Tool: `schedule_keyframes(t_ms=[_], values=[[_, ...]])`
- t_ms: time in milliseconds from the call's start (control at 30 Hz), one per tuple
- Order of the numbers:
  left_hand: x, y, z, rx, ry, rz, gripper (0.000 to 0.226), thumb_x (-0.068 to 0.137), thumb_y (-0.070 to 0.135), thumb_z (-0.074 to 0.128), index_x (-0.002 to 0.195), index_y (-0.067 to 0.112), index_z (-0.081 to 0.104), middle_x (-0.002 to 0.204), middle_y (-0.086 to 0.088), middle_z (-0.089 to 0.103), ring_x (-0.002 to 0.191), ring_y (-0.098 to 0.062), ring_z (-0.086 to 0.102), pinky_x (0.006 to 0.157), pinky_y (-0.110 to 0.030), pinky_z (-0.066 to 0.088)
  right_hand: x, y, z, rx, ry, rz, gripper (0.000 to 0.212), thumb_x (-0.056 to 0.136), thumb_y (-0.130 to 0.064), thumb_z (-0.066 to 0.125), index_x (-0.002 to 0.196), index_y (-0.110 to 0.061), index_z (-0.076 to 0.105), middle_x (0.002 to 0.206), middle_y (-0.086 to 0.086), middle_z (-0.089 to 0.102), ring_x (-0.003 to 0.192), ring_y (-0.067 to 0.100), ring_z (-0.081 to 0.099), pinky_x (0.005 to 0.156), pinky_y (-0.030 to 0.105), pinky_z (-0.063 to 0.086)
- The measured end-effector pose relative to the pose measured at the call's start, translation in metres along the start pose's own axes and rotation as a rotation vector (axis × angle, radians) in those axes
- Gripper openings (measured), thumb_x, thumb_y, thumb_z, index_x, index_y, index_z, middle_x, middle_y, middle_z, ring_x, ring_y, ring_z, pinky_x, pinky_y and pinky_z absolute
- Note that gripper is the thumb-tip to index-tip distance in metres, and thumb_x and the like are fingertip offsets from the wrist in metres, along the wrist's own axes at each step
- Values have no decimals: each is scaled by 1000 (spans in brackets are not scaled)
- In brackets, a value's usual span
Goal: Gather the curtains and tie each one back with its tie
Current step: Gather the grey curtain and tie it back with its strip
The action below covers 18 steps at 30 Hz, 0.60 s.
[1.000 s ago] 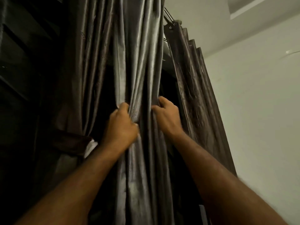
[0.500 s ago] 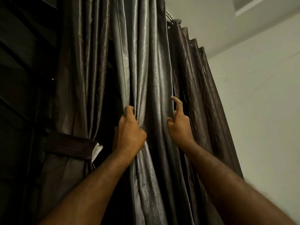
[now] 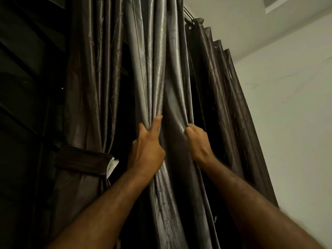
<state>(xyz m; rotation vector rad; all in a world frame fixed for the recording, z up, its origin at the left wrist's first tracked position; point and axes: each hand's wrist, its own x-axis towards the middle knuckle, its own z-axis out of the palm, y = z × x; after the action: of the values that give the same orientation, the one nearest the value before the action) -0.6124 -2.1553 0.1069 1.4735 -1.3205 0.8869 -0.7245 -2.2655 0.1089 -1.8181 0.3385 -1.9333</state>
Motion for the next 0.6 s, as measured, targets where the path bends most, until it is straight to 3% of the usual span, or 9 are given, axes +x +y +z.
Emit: schedule_keyframes(t_ms=[67,133,200,267,300,333,400,500,600], values=[[0,2,3,-91,31,18,96,85,5,63,144,50,2,141,-9,38,71,-5,44,51,-16,36,-1,-5,-8,95,35,-43,41,96,-12,45,57,-22,46,48,-15,50,44,-4,44,45,13,36],[1,4,5,-227,39,13,99,83,6,67,145,50,4,148,-4,35,88,-9,47,61,-18,43,0,-7,-15,164,60,-68,30,91,-16,45,62,-21,48,52,-14,49,45,-3,42,45,16,36],[4,6,7,-317,6,-28,86,81,14,73,139,48,18,143,-3,39,95,-8,46,61,-14,40,-2,-6,-21,104,59,-123,18,94,-12,46,86,-22,58,60,-10,52,47,-1,42,44,18,37],[9,9,9,-385,-17,-77,64,81,29,75,127,43,33,130,2,44,94,-7,45,58,-11,33,-4,0,-26,9,28,-209,45,95,-1,46,126,-33,53,64,-4,53,45,1,44,42,17,38],[11,10,10,-413,-15,-92,54,81,38,74,121,41,38,123,6,43,94,-7,44,58,-11,30,-5,0,-28,-39,10,-251,56,95,3,46,135,-36,50,68,-3,55,47,0,48,44,16,42],[12,11,11,-429,-8,-100,47,81,45,72,116,39,41,118,9,42,94,-7,43,58,-12,28,-5,-2,-29,-97,0,-279,55,94,5,46,134,-32,55,76,-4,60,56,-2,54,51,17,47],[13,12,13,-429,11,-108,42,82,55,66,111,37,42,113,11,39,94,-7,42,58,-14,26,-4,-5,-29,-171,6,-260,38,94,0,49,115,-22,73,92,-5,67,76,-7,61,67,18,48],[12,13,16,-396,32,-114,49,77,57,70,108,35,40,112,11,36,93,-7,42,57,-15,28,-5,-13,-26,-39,-57,-77,22,98,-29,58,109,-24,76,95,-15,72,85,-14,64,75,18,47],[14,15,16,-397,63,-167,43,82,65,57,107,32,42,110,9,38,89,-9,47,54,-18,29,-7,-21,-20,-76,-102,-24,45,87,-59,68,113,-22,71,109,-13,70,100,-3,66,75,19,53]])
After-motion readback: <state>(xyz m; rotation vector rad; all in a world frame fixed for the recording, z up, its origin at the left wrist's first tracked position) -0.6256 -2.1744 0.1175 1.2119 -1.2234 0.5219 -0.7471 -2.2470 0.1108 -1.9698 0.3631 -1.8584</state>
